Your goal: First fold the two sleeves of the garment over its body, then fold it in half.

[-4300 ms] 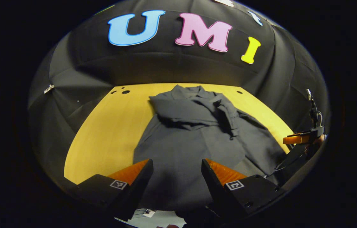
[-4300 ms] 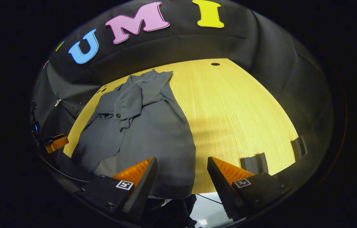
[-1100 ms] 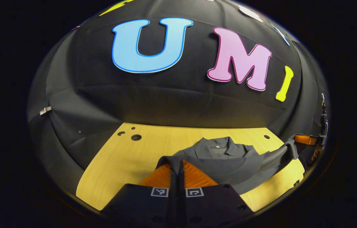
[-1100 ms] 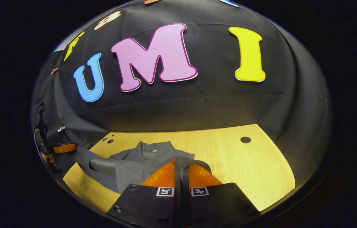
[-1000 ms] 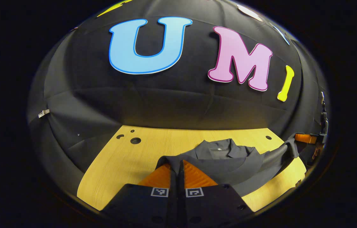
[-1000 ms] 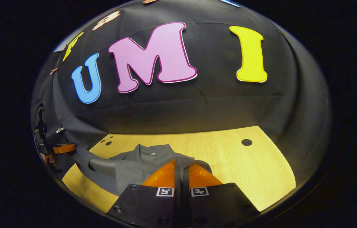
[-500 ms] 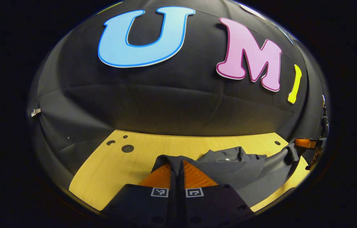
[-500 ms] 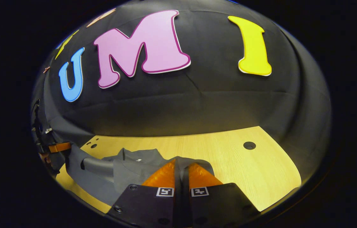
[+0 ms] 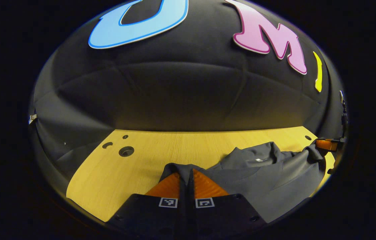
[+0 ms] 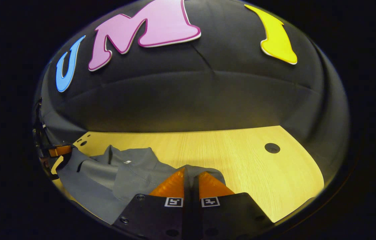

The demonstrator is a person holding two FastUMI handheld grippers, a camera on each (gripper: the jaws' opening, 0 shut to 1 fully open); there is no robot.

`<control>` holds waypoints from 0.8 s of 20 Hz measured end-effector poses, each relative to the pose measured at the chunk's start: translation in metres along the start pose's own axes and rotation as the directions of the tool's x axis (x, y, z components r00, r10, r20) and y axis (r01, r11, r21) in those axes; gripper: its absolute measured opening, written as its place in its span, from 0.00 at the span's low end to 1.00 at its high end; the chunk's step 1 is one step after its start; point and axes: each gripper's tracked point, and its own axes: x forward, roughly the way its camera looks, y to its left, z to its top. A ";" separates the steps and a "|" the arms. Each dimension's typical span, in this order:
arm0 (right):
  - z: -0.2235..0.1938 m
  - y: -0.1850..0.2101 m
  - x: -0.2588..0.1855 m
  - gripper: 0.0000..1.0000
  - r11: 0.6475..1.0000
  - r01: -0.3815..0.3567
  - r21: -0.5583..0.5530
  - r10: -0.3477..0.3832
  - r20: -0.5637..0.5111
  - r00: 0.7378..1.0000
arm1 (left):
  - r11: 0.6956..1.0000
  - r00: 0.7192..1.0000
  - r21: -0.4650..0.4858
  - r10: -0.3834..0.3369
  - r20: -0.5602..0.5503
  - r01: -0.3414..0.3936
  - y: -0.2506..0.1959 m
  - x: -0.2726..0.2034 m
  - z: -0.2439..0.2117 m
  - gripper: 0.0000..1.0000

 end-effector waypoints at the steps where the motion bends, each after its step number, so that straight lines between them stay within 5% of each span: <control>1: -0.006 0.000 0.006 0.05 1.000 0.001 0.002 -0.001 -0.013 1.000 | 1.000 1.000 0.003 0.008 -0.016 -0.008 0.000 0.006 -0.008 0.05; 9: -0.029 -0.006 0.022 0.14 0.997 -0.003 0.074 0.009 -0.076 0.997 | 1.000 0.997 0.004 0.025 -0.079 -0.025 0.001 0.028 -0.038 0.05; 10: -0.030 -0.007 0.022 0.10 0.997 0.000 0.082 0.007 -0.082 0.997 | 1.000 0.996 0.004 0.029 -0.081 -0.029 0.002 0.029 -0.040 0.06; 12: -0.032 -0.013 0.021 0.24 0.997 0.035 0.069 -0.029 -0.094 0.995 | 0.999 0.996 0.010 0.040 -0.081 -0.039 0.004 0.028 -0.040 0.12; 15: -0.031 -0.017 0.018 0.74 0.997 0.058 0.052 -0.053 -0.100 0.994 | 0.999 0.996 0.018 0.039 -0.080 -0.038 0.003 0.026 -0.037 0.23; 16: -0.030 -0.017 0.015 0.74 0.997 0.057 0.047 -0.052 -0.104 0.993 | 0.999 0.996 0.022 0.045 -0.079 -0.043 0.005 0.024 -0.037 0.36</control>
